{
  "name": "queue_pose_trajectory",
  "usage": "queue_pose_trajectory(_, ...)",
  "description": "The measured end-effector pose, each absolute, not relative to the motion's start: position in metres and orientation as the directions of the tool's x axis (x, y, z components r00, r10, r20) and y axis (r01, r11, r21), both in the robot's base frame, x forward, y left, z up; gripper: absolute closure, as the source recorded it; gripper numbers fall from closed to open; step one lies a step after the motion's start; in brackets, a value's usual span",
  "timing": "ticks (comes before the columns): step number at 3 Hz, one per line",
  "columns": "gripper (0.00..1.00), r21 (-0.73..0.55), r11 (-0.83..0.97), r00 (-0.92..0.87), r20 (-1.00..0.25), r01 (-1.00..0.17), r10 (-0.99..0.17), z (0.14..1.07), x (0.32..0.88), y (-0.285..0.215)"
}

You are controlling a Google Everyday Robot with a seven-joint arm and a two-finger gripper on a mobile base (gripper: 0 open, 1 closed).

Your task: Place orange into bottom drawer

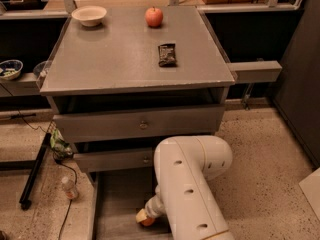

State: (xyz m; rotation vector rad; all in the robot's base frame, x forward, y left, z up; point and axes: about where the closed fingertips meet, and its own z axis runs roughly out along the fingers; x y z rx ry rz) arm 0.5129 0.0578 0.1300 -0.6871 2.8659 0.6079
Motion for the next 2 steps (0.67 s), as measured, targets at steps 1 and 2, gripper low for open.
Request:
queue_pose_trajectory(1, 0.00, 0.353, 0.815, -0.887, -0.218, -0.460, -0.406, 0.1299, 0.5128, 0.0578)
queue_pose_trajectory(2, 0.00, 0.353, 0.815, -0.887, -0.218, -0.460, -0.406, 0.1299, 0.5128, 0.0578)
